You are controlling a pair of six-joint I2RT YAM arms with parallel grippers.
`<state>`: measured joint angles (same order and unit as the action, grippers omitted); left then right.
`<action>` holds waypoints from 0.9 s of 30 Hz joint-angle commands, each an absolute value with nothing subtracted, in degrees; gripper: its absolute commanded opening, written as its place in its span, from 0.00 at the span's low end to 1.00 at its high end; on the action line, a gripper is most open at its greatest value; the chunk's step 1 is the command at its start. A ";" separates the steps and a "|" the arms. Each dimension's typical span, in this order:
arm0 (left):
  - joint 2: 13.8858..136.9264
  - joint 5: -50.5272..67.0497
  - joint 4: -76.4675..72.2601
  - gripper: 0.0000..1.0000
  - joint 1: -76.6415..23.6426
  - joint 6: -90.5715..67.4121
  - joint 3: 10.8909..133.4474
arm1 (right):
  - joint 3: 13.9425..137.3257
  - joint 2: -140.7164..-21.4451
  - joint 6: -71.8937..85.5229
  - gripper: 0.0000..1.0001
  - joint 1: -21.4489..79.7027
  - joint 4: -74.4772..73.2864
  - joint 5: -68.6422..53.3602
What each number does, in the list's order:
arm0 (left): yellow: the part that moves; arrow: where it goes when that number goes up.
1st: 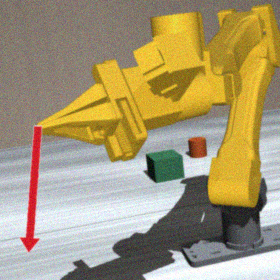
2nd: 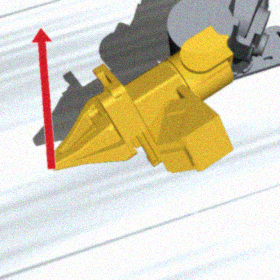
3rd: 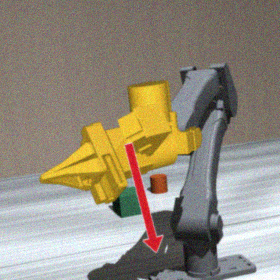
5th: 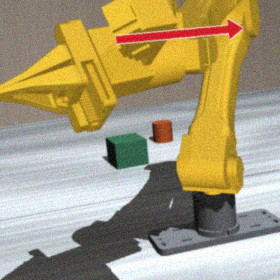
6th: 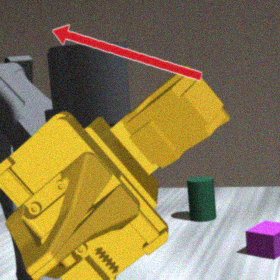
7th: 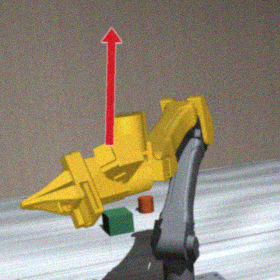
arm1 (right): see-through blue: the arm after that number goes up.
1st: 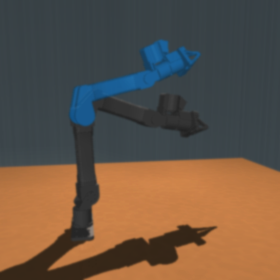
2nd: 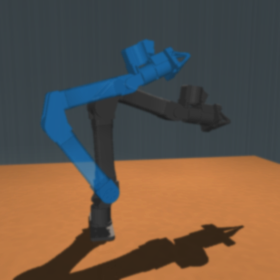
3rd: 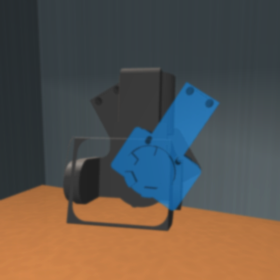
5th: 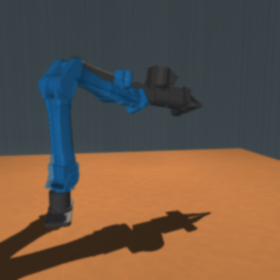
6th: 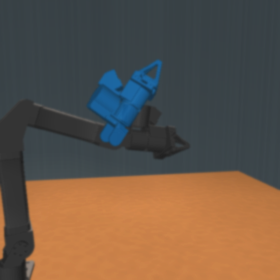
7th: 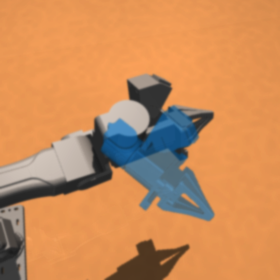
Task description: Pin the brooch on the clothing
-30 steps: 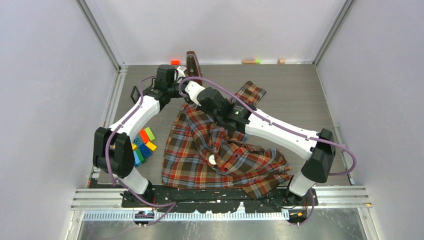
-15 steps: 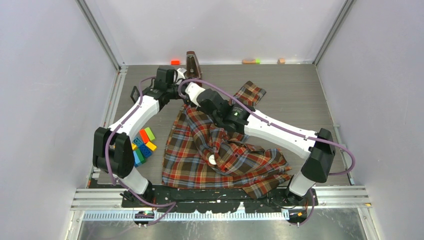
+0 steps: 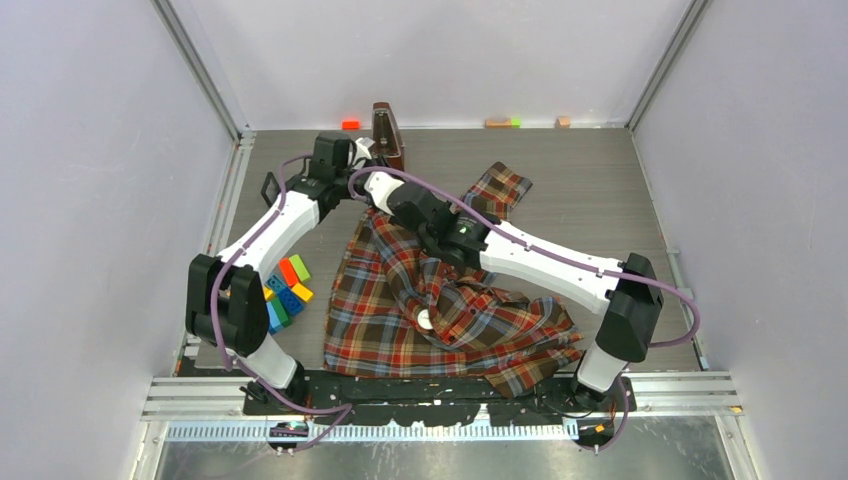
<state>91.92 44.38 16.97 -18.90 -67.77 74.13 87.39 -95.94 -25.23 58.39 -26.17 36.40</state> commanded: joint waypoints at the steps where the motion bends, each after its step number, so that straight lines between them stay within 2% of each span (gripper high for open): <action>1: 90.55 47.52 15.12 0.19 -19.51 -69.58 73.31 | 88.01 -96.27 -27.02 0.01 58.53 -20.69 39.20; 5: 90.44 47.02 12.44 0.01 -19.51 -71.35 72.69 | 88.07 -96.46 -26.65 0.00 58.51 -20.91 38.87; 7: 90.52 46.31 11.42 0.00 -19.51 -71.67 72.73 | 87.95 -96.42 -26.26 0.06 58.53 -21.30 38.89; 9: 90.73 45.08 10.55 0.00 -19.51 -72.00 72.77 | 87.67 -96.04 -25.64 0.19 58.53 -21.59 38.95; 11: 91.14 43.43 8.49 0.00 -19.38 -72.69 72.71 | 87.04 -94.79 -24.57 0.38 58.54 -22.13 38.34; 15: 91.94 38.79 2.67 0.00 -18.66 -74.00 71.83 | 85.86 -91.73 -20.99 0.52 58.54 -24.13 36.10; 19: 92.11 36.84 -5.06 0.00 -16.69 -73.36 69.11 | 84.67 -88.00 -14.89 0.60 58.08 -26.62 32.90; 22: 91.50 37.41 -8.12 0.00 -15.37 -69.35 67.12 | 84.55 -85.36 -6.24 0.61 54.02 -29.87 27.11; 26: 89.56 39.38 -10.87 0.00 -15.14 -62.95 65.61 | 87.57 -82.95 8.24 0.61 43.23 -34.69 10.88; 27: 89.18 40.40 -12.09 0.00 -15.08 -62.17 65.12 | 87.86 -82.61 10.71 0.61 40.95 -34.93 2.96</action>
<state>91.94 38.17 -3.64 -15.18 -68.73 66.15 84.49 -86.15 -5.87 50.04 -31.46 22.15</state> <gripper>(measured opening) 0.029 0.613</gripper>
